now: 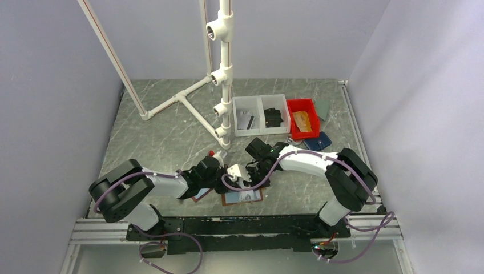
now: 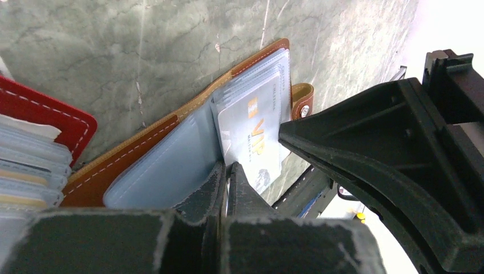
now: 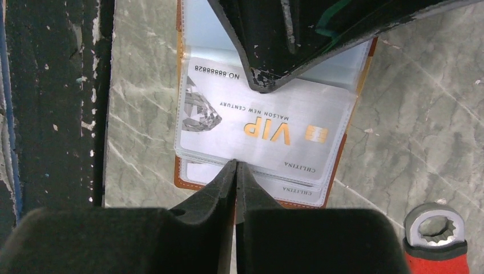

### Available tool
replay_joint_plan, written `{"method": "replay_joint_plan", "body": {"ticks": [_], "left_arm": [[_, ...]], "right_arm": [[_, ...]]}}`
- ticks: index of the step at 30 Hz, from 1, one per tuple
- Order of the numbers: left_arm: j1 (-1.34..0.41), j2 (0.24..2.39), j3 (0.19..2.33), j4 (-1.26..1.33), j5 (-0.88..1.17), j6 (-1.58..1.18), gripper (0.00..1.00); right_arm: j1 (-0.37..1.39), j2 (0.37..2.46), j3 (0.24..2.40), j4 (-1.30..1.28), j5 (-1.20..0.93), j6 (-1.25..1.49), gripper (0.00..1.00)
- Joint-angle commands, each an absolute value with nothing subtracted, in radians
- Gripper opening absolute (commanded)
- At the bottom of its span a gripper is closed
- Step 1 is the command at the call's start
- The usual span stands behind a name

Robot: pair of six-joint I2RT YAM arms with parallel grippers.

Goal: Take the credit cards out of the card holder
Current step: Remove the credit card from the card holder.

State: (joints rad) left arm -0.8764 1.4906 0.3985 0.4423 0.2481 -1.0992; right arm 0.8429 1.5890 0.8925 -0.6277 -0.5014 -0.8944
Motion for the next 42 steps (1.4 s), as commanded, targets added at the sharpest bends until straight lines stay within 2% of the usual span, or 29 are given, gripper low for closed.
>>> {"method": "replay_joint_plan", "body": {"ticks": [1,15,42], "left_arm": [[-0.859,1.451,0.393,0.441,0.262,-1.02,0.0],[-0.839,1.417,0.368,0.517,0.339,-0.964,0.0],[-0.784,1.479,0.33,0.56,0.414,-1.038,0.0]], "right_arm": [[0.842,1.66,0.901,-0.592,-0.435,-0.874,0.08],[0.807,1.636,0.917,-0.594,-0.48,-0.838,0.12],[0.796,1.649,0.907,-0.578,-0.459,-0.83,0.13]]}}
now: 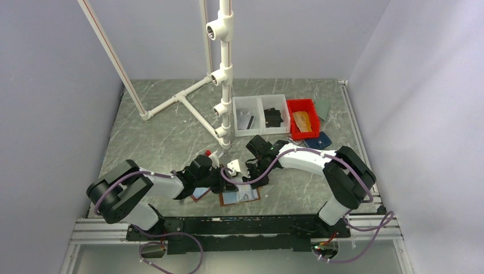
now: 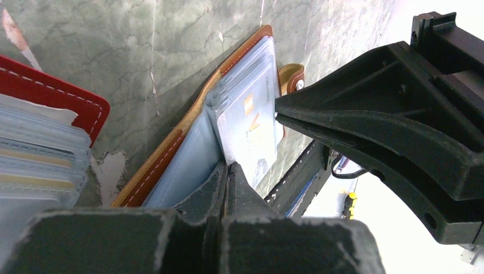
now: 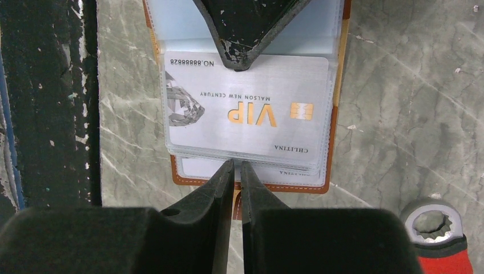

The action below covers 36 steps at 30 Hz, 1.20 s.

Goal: Take the credit cards out of the card holder
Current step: Remove the credit card from the card holder.

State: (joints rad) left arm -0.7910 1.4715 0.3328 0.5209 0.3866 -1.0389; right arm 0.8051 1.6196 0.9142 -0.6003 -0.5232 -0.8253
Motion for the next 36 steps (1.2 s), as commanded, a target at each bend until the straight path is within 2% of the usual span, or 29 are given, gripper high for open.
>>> {"method": "replay_joint_plan", "body": {"ticks": [1,29,36], "left_arm": [[-0.783,1.479,0.331,0.557,0.414,-1.037,0.0],[-0.771,1.47,0.309,0.555,0.414,-1.048,0.0],[-0.77,1.498,0.291,0.627,0.423,-1.077,0.17]], "right_arm": [[0.797,1.649,0.908,-0.578,-0.458,-0.83,0.13],[0.796,1.652,0.905,-0.577,-0.463,-0.828,0.13],[0.796,1.649,0.906,-0.577,-0.468,-0.826,0.13]]}}
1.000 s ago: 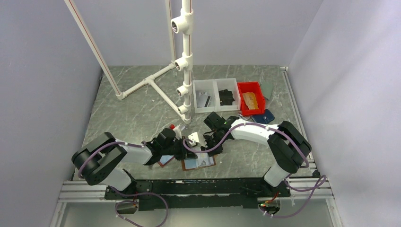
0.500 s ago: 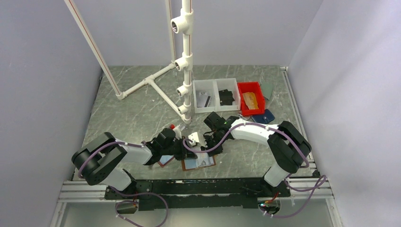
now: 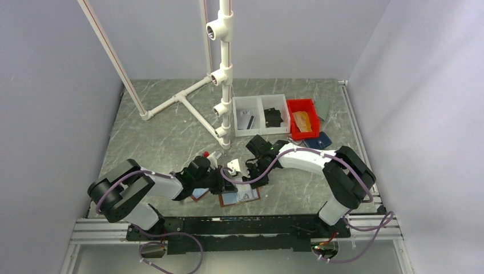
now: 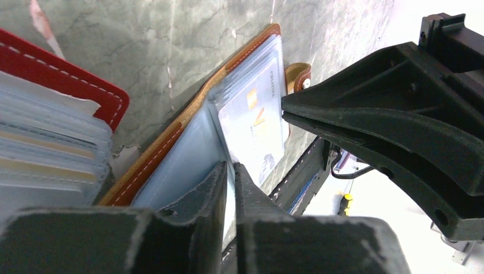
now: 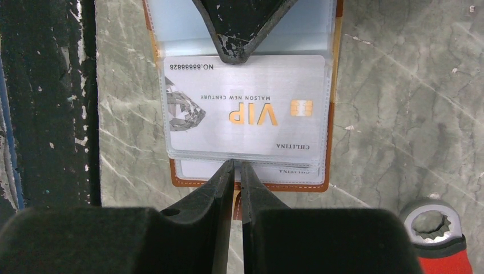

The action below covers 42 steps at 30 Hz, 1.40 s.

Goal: Take the credit cards out of the card holder
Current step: Remove the credit card from the card holder.

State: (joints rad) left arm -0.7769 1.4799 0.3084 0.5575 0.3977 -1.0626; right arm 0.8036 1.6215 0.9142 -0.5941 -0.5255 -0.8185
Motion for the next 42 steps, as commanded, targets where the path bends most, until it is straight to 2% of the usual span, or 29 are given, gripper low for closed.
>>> {"method": "replay_joint_plan", "body": {"ticks": [1,4,8,19,25,27,29,30,42], "left_arm": [[-0.77,1.502,0.288,0.639,0.424,-1.082,0.19],[-0.769,1.513,0.286,0.655,0.429,-1.09,0.25],[-0.77,1.521,0.29,0.659,0.433,-1.095,0.28],[-0.769,1.567,0.297,0.685,0.433,-1.107,0.28],[-0.77,1.585,0.299,0.706,0.439,-1.118,0.27],[-0.769,1.584,0.297,0.708,0.437,-1.121,0.25],[-0.769,1.581,0.289,0.714,0.432,-1.122,0.04],[-0.769,1.577,0.284,0.717,0.428,-1.125,0.0],[-0.732,1.483,0.234,0.74,0.49,-1.081,0.0]], "right_arm": [[0.796,1.649,0.905,-0.578,-0.469,-0.827,0.13],[0.796,1.649,0.907,-0.578,-0.472,-0.825,0.13],[0.798,1.646,0.908,-0.578,-0.482,-0.824,0.13],[0.809,1.634,0.924,-0.534,-0.561,-0.729,0.1],[0.863,1.668,0.939,-0.489,-0.509,-0.65,0.06],[0.872,1.684,0.949,-0.49,-0.493,-0.641,0.05],[0.874,1.69,0.954,-0.495,-0.477,-0.642,0.05],[0.875,1.693,0.954,-0.498,-0.469,-0.646,0.04],[0.859,1.742,0.965,-0.534,-0.384,-0.671,0.04]]}}
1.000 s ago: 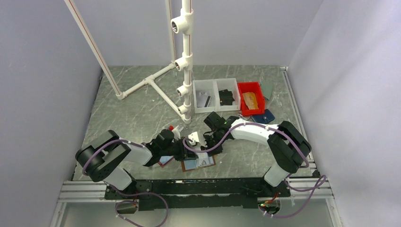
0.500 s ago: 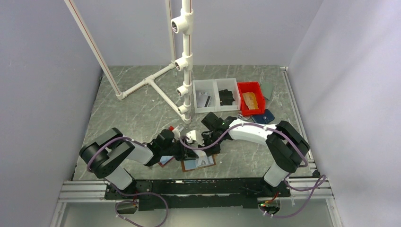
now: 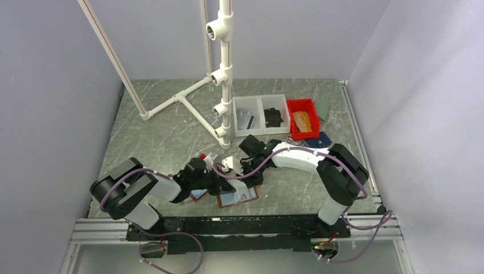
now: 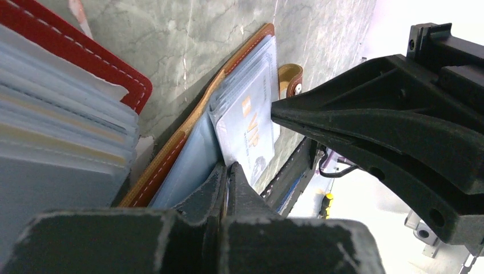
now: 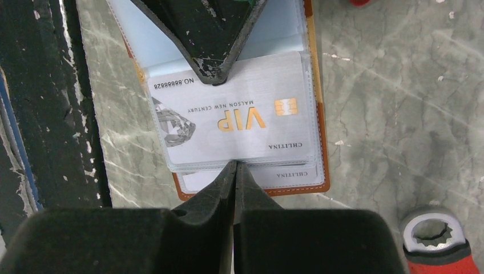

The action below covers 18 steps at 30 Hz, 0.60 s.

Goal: Take the credit cards out of the card holder
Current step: Remove the credit card from the card holder.

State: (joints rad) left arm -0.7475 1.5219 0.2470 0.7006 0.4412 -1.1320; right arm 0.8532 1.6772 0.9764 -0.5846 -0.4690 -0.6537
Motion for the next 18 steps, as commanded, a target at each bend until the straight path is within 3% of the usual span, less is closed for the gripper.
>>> {"method": "replay_joint_plan", "body": {"ticks": [1,12,18], "left_arm": [[-0.73,1.479,0.237,0.727,0.499,-1.073,0.0],[-0.69,1.441,0.242,0.635,0.554,-1.033,0.0],[-0.671,1.411,0.239,0.593,0.568,-1.022,0.05]], "right_arm": [[0.859,1.746,0.965,-0.536,-0.383,-0.671,0.04],[0.859,1.75,0.966,-0.54,-0.376,-0.675,0.04],[0.859,1.748,0.968,-0.544,-0.382,-0.676,0.05]]}}
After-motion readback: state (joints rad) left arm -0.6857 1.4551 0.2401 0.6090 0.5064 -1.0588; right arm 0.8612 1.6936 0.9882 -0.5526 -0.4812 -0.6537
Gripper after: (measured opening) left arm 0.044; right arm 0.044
